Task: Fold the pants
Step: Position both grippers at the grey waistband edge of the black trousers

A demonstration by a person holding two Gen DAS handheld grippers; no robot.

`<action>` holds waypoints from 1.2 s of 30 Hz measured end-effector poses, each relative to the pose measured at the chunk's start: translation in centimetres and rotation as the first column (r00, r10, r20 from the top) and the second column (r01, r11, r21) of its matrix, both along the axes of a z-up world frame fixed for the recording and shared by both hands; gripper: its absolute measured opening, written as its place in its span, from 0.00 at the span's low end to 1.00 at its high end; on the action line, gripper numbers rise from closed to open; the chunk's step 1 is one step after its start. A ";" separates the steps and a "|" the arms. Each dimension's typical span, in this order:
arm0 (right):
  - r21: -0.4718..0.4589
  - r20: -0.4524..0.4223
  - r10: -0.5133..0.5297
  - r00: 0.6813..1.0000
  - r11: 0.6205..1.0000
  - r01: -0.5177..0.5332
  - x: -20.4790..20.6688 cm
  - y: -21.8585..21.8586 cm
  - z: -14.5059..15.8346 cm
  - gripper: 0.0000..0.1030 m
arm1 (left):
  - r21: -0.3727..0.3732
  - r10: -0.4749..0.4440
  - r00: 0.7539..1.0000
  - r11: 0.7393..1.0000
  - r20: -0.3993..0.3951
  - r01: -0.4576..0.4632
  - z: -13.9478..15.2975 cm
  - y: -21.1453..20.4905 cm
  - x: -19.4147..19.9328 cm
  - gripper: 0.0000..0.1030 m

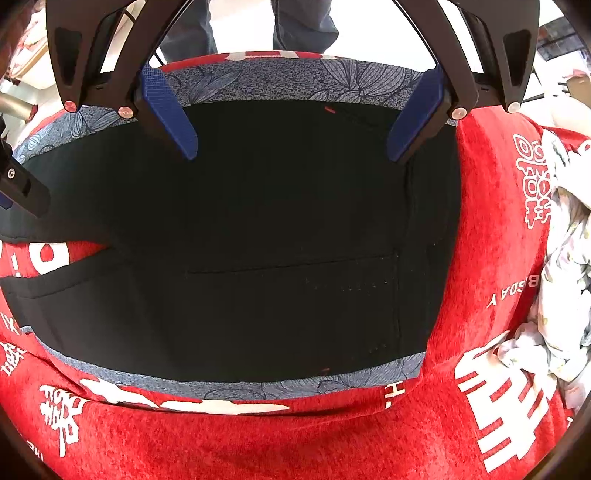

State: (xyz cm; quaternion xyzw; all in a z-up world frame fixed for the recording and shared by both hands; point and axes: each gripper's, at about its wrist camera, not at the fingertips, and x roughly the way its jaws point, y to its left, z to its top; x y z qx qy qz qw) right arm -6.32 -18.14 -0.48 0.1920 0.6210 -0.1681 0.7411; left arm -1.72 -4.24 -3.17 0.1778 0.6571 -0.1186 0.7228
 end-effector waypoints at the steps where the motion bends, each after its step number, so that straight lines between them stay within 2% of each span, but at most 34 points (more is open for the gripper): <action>1: -0.003 0.003 -0.001 1.000 1.000 0.001 -0.1 0.0 0.0 1.00 | 0.001 -0.001 1.000 1.000 0.000 0.001 0.0 0.0 -0.1 1.00; 8: -0.074 0.068 0.009 0.998 0.997 -0.004 -0.8 -0.7 0.2 1.00 | 0.019 -0.015 1.000 1.000 -0.003 0.015 -0.4 -0.8 -0.5 1.00; 14: 0.011 0.011 0.003 1.000 1.000 -0.003 -1.1 -1.6 -0.8 1.00 | 0.041 -0.014 1.000 0.999 0.022 0.013 -0.2 -1.4 -0.6 1.00; 20: -0.011 -0.009 0.033 0.999 0.999 -0.033 -1.4 -2.9 -0.9 1.00 | 0.048 0.024 0.999 0.998 0.042 -0.026 0.1 -2.1 -0.9 1.00; 25: 0.011 0.040 0.070 0.997 0.997 -0.070 -1.3 -4.3 -1.1 1.00 | 0.067 0.059 0.996 0.996 0.060 -0.063 0.3 -3.1 -1.7 1.00; 30: 0.026 0.045 0.102 0.994 0.994 -0.103 -1.4 -5.5 -1.0 1.00 | 0.075 0.092 0.994 0.993 0.062 -0.096 0.6 -4.0 -2.4 1.00; 36: 0.019 0.023 0.110 0.994 0.994 -0.111 -1.4 -6.2 -0.9 1.00 | 0.079 0.103 0.993 0.991 0.059 -0.107 1.0 -3.8 -2.9 1.00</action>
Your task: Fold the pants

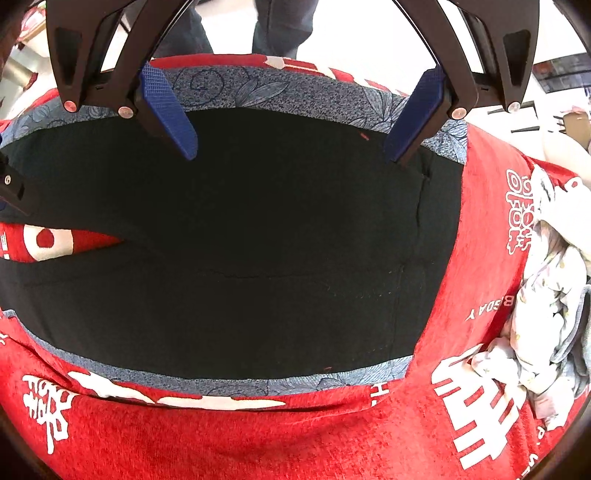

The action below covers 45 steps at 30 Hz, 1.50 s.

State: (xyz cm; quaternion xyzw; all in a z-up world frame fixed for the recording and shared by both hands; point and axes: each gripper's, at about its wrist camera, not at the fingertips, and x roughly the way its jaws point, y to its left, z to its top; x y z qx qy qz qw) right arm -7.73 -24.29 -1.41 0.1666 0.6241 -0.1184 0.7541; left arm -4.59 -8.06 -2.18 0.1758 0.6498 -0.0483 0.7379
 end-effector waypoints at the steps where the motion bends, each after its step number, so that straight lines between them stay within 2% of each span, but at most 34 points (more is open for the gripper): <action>1: 0.002 -0.003 -0.003 1.000 1.000 0.003 0.0 0.0 0.0 1.00 | -0.001 0.000 1.000 1.000 -0.001 0.000 0.0 0.1 0.0 1.00; 15: -0.023 0.012 -0.046 0.999 0.999 0.046 0.0 2.5 -0.1 1.00 | -0.095 -0.031 0.999 0.995 0.010 0.032 -1.0 2.7 1.0 1.00; 25: 0.001 0.012 -0.075 0.997 0.997 0.075 -0.7 5.3 -0.8 1.00 | -0.106 -0.047 0.999 0.993 -0.003 0.047 -2.0 6.3 1.2 1.00; 27: 0.029 0.016 -0.086 0.996 0.996 0.085 -0.8 5.5 -0.9 1.00 | -0.123 -0.047 0.999 0.991 0.002 0.047 -1.9 7.1 1.1 1.00; 29: 0.101 0.034 -0.100 0.994 0.990 0.096 -1.1 5.7 -1.0 1.00 | -0.163 -0.028 1.000 0.986 -0.003 0.027 -1.8 8.3 1.1 1.00; 31: 0.243 0.080 -0.112 0.990 0.966 0.090 -1.6 5.9 -1.1 1.00 | -0.227 0.009 1.000 0.974 -0.020 -0.013 -1.8 10.2 1.1 1.00; 34: 0.463 0.106 -0.121 0.987 0.885 0.059 -2.5 6.7 -2.1 0.94 | -0.330 0.061 0.997 0.941 -0.040 -0.071 -1.9 13.3 0.8 1.00; 35: 0.535 0.094 -0.124 0.988 0.843 0.055 -2.9 7.2 -2.9 0.84 | -0.359 0.073 0.996 0.929 -0.048 -0.085 -2.0 14.1 0.6 1.00; 36: 0.635 0.063 -0.133 0.989 0.770 0.063 -3.6 7.9 -4.5 0.74 | -0.394 0.091 0.994 0.913 -0.062 -0.108 -2.2 15.2 0.4 1.00; 38: 0.739 0.007 -0.149 0.989 0.667 0.095 -5.0 9.3 -7.1 0.67 | -0.447 0.124 0.987 0.881 -0.099 -0.156 -3.0 17.2 -0.1 1.00; 39: 0.761 -0.014 -0.150 0.989 0.640 0.108 -5.5 9.9 -8.2 0.67 | -0.463 0.137 0.984 0.869 -0.111 -0.173 -3.3 17.9 -0.3 1.00; 42: 0.780 -0.069 -0.147 0.987 0.609 0.145 -7.8 11.7 -12.3 0.67 | -0.510 0.174 0.973 0.830 -0.149 -0.227 -4.8 20.2 -1.2 1.00; 43: 0.783 -0.076 -0.149 0.986 0.603 0.151 -8.2 12.1 -12.7 0.67 | -0.523 0.183 0.969 0.816 -0.168 -0.245 -5.4 20.8 -1.4 1.00; 45: 0.778 -0.084 -0.154 0.984 0.607 0.162 -8.9 12.7 -14.2 0.67 | -0.545 0.199 0.958 0.790 -0.206 -0.281 -7.0 21.7 -1.6 1.00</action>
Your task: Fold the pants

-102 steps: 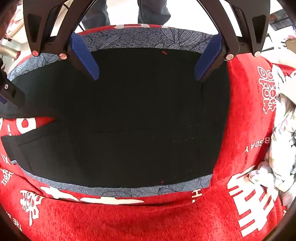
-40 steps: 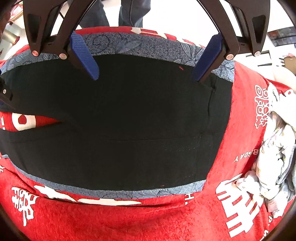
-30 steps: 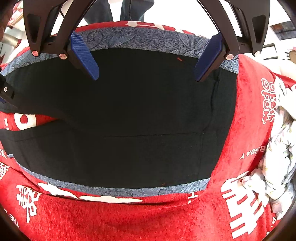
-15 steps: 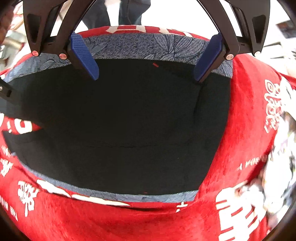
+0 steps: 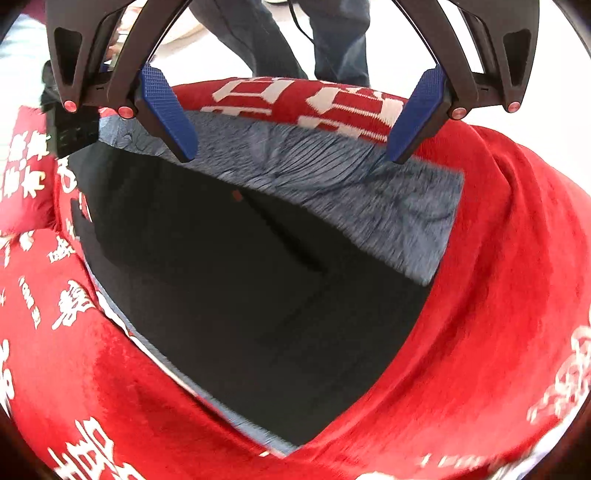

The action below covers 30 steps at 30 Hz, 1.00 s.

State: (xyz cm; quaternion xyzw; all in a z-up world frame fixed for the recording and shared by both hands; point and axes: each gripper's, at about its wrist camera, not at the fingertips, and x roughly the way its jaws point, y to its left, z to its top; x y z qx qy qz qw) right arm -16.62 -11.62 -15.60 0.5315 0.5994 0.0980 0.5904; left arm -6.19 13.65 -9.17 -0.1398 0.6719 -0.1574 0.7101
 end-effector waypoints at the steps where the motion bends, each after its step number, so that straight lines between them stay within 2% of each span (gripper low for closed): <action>1: 0.008 0.003 -0.004 1.000 1.000 0.004 0.0 -0.3 0.4 0.67 | -0.011 0.009 1.000 1.000 -0.010 -0.009 -0.6 0.2 -0.1 1.00; 3: 0.013 0.006 -0.030 1.000 0.999 0.030 -0.5 -0.3 -0.6 0.67 | -0.052 0.038 0.999 0.998 -0.031 -0.039 -1.9 0.6 0.0 1.00; 5: 0.030 0.010 -0.053 0.999 0.998 0.053 -0.4 -0.9 -0.4 0.67 | -0.098 0.067 0.997 0.993 -0.046 -0.071 -2.5 0.7 0.3 1.00; 8: 0.039 0.011 -0.072 0.997 0.997 0.072 -0.8 -1.2 -0.2 0.67 | -0.145 0.090 0.995 0.985 -0.041 -0.095 -2.2 0.3 0.6 1.00; 11: 0.027 0.013 -0.070 0.997 0.997 0.070 -1.3 -1.6 -0.1 0.67 | -0.157 0.111 0.993 0.981 -0.040 -0.116 -2.0 0.0 1.0 0.99; 13: 0.039 0.016 -0.099 0.995 0.994 0.098 -1.6 -2.4 0.4 0.67 | -0.164 0.121 0.992 0.979 -0.025 -0.123 -1.5 -0.1 1.3 0.89; 15: 0.059 0.021 -0.142 0.990 0.988 0.140 -1.7 -3.0 0.4 0.67 | -0.172 0.106 0.994 0.979 -0.029 -0.109 -1.4 -0.4 1.9 0.66; 16: 0.072 0.026 -0.167 0.986 0.984 0.165 -1.9 -3.5 0.3 0.67 | -0.179 0.096 0.995 0.979 -0.032 -0.100 -1.6 -0.6 2.1 0.60; 18: 0.093 0.033 -0.207 0.978 0.975 0.203 -2.4 -4.3 0.3 0.67 | -0.186 0.061 0.998 0.980 -0.035 -0.066 -1.7 -0.5 2.2 0.35; 23: 0.078 0.043 -0.262 0.964 0.963 0.259 -3.9 -5.8 0.6 0.67 | -0.162 0.004 1.000 0.987 -0.028 -0.008 -1.7 -0.9 2.5 0.34; 30: 0.152 0.031 -0.414 0.910 0.901 0.405 -6.5 -8.3 -0.1 0.66 | -0.133 -0.029 0.998 0.991 -0.048 0.022 -2.0 -1.1 2.8 0.34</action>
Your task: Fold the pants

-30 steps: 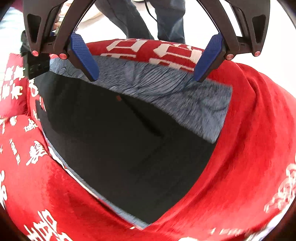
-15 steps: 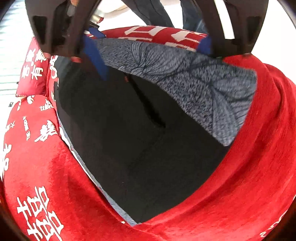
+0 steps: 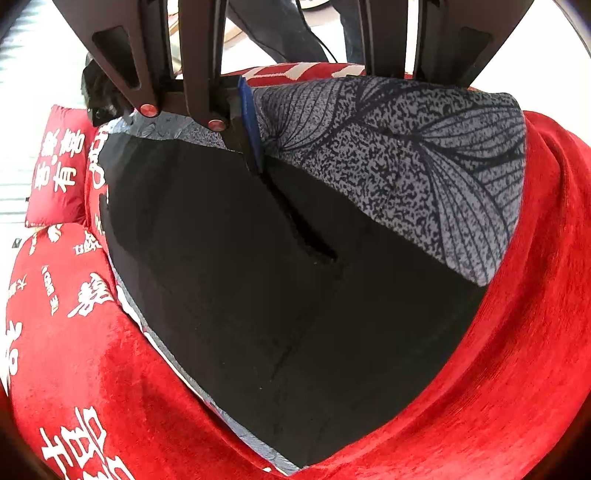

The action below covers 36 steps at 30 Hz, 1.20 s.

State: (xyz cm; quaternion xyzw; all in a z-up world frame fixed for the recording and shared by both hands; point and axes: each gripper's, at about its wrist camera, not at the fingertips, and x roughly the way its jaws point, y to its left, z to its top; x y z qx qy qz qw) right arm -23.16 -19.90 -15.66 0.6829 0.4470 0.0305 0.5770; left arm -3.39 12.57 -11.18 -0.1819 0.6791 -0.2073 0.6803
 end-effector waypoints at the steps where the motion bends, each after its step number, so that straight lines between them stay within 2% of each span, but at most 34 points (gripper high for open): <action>1: 0.012 0.024 -0.018 1.000 1.000 0.018 0.2 -0.2 0.3 0.65 | 0.004 -0.005 1.000 1.000 -0.001 0.005 0.0 -0.1 0.0 0.34; 5: 0.045 0.148 -0.069 0.987 0.997 0.063 1.6 -1.4 1.8 0.65 | -0.001 -0.009 1.000 1.000 -0.008 0.009 -0.2 -0.1 0.1 0.34; 7: -0.003 0.138 -0.002 0.990 1.000 0.003 2.2 -1.5 2.0 0.65 | 0.003 -0.008 1.000 1.000 -0.009 0.008 -0.2 -0.4 0.2 0.34; 10: -0.046 0.060 0.076 0.995 0.996 -0.073 1.7 -1.8 0.9 0.65 | 0.010 -0.017 1.000 1.000 -0.010 0.017 -0.3 -0.6 0.3 0.34; 11: -0.032 0.047 0.069 0.996 0.997 -0.068 1.5 -1.9 0.6 0.60 | 0.013 -0.018 1.000 1.000 -0.011 0.018 -0.2 -0.7 0.3 0.34; 13: -0.010 -0.016 0.050 0.999 0.999 -0.050 0.7 -2.5 0.3 0.44 | 0.020 -0.019 1.000 1.000 -0.009 0.020 -0.1 -0.8 0.3 0.34; 14: -0.024 -0.054 0.050 0.997 0.998 -0.052 0.2 -2.9 0.2 0.18 | 0.022 -0.018 1.000 1.000 -0.007 0.018 0.0 -0.9 0.4 0.30; 15: -0.043 -0.076 0.053 0.996 0.997 -0.056 0.0 -3.4 0.4 0.08 | 0.030 -0.017 1.000 0.999 -0.007 0.018 0.1 -1.1 0.4 0.26; 18: -0.090 -0.019 0.098 0.995 0.991 -0.099 1.1 -4.1 3.0 0.08 | 0.023 0.018 1.000 1.000 -0.009 -0.017 1.5 -1.1 0.9 0.26; 23: -0.130 0.077 0.187 0.979 0.976 -0.176 5.8 -6.6 8.1 0.08 | 0.002 0.046 0.997 0.999 0.055 -0.046 5.8 -2.5 2.8 0.26; 25: -0.159 0.103 0.228 0.968 0.965 -0.210 9.2 -6.5 9.7 0.08 | 0.008 0.046 0.994 0.999 0.100 -0.047 7.4 -3.9 4.5 0.26; 28: -0.190 0.140 0.279 0.950 0.949 -0.251 14.4 -9.0 11.4 0.08 | 0.001 0.059 0.985 0.998 0.164 -0.059 9.0 -6.0 8.2 0.26; 32: -0.241 0.109 0.366 0.924 0.912 -0.332 22.1 -11.2 11.4 0.08 | 0.047 0.079 0.967 0.995 0.242 -0.093 9.1 -8.7 14.1 0.27; 34: -0.242 0.073 0.388 0.919 0.901 -0.361 25.8 -11.9 9.7 0.08 | 0.104 0.097 0.958 0.986 0.269 -0.129 7.8 -9.8 16.8 0.40; 35: -0.239 0.051 0.393 0.918 0.898 -0.371 27.0 -12.4 8.6 0.09 | 0.145 0.112 0.953 0.977 0.282 -0.158 7.0 -10.2 18.0 0.59; 36: -0.234 0.027 0.394 0.919 0.896 -0.377 28.3 -12.9 7.3 0.10 | 0.189 0.136 0.948 0.962 0.289 -0.195 6.0 -10.6 19.3 0.71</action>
